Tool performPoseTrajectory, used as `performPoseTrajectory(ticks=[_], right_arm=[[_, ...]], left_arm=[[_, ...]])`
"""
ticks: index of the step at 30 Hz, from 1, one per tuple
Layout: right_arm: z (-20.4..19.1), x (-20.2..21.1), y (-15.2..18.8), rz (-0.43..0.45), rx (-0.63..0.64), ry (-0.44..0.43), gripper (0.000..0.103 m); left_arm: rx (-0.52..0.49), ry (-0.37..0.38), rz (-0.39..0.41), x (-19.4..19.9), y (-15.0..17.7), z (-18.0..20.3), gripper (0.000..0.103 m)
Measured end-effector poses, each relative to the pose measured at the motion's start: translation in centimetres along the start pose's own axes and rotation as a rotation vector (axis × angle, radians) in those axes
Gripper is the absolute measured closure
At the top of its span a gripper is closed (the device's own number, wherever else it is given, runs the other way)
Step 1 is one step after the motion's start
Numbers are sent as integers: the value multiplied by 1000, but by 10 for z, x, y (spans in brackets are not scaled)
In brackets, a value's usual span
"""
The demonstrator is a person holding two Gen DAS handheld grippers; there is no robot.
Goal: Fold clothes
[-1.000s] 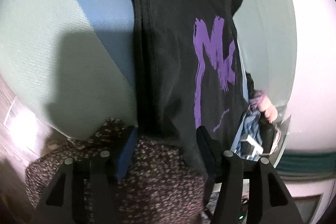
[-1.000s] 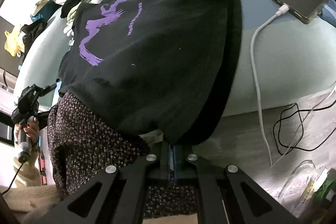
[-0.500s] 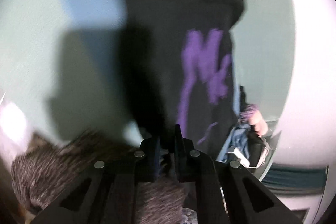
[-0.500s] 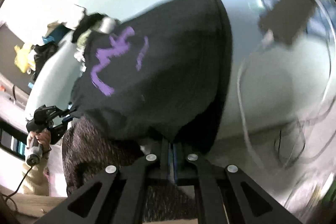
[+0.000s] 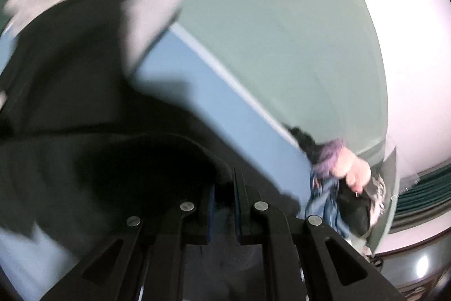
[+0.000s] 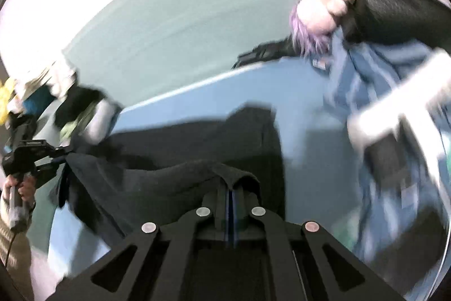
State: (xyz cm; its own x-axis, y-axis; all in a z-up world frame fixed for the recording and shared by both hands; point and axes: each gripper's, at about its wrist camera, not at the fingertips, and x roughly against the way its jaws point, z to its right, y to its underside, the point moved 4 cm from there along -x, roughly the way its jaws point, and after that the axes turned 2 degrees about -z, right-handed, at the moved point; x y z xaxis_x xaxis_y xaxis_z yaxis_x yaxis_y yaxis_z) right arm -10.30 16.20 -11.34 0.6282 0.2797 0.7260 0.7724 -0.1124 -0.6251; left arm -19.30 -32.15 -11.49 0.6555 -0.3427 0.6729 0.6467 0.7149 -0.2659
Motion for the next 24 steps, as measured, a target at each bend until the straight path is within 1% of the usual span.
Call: performPoseTrajectory(ticks=[1, 2, 3, 4, 5, 6, 7, 8, 9, 10, 11, 12, 13, 14, 15, 17, 18, 20, 21, 22, 23, 24], right_arm=[[2, -14, -20, 5, -4, 17, 102], [3, -25, -35, 7, -7, 29, 102], [5, -36, -48, 16, -19, 40, 102], [9, -47, -63, 34, -40, 54, 100], [13, -56, -73, 51, -70, 60, 93], [21, -61, -75, 61, -119, 66, 76], [30, -65, -74, 65, -178, 79, 32], [40, -68, -72, 70, -237, 92, 24], [48, -67, -65, 81, -285, 91, 26], [51, -62, -51, 84, -309, 70, 25], [51, -57, -35, 69, -314, 30, 25], [46, -50, -15, 47, -308, -32, 25], [38, -43, 9, 20, -298, -103, 25], [31, -37, 31, -10, -290, -153, 25], [24, -33, 53, -43, -283, -185, 25], [10, -27, 94, -117, -295, -240, 24], [4, -25, 115, -156, -305, -266, 24], [-6, -24, 140, -203, -298, -300, 22], [-7, -24, 144, -208, -308, -292, 21], [-4, -26, 144, -200, -333, -262, 21], [-2, -27, 144, -192, -359, -232, 24], [1, -28, 143, -184, -384, -203, 25]], left_arm=[[17, -8, 18, -15, -14, 6, 92], [34, -18, 16, -30, -24, 6, 92], [51, -30, 6, -45, -31, 5, 87], [69, -41, -3, -61, -39, 3, 80], [105, -5, -28, -71, -39, -3, 61], [149, 49, -59, -80, -37, -11, 50], [189, 130, -62, -78, -31, -21, 48], [228, 222, -53, -72, -23, -31, 43], [255, 305, -20, -56, -12, -44, 40], [266, 352, 32, -36, 1, -58, 37], [271, 388, 87, -15, 13, -72, 29], [277, 404, 156, 8, 29, -89, 24], [288, 392, 231, 30, 48, -111, 23], [301, 356, 273, 44, 64, -130, 24], [310, 305, 256, 49, 76, -147, 24], [330, 211, 188, 52, 96, -177, 25], [351, 196, 187, 51, 98, -184, 25], [398, 183, 209, 50, 100, -194, 26], [421, 176, 219, 50, 100, -200, 26], [423, 152, 234, 48, 98, -197, 26], [401, 123, 251, 45, 94, -191, 25], [368, 83, 270, 41, 91, -184, 25]])
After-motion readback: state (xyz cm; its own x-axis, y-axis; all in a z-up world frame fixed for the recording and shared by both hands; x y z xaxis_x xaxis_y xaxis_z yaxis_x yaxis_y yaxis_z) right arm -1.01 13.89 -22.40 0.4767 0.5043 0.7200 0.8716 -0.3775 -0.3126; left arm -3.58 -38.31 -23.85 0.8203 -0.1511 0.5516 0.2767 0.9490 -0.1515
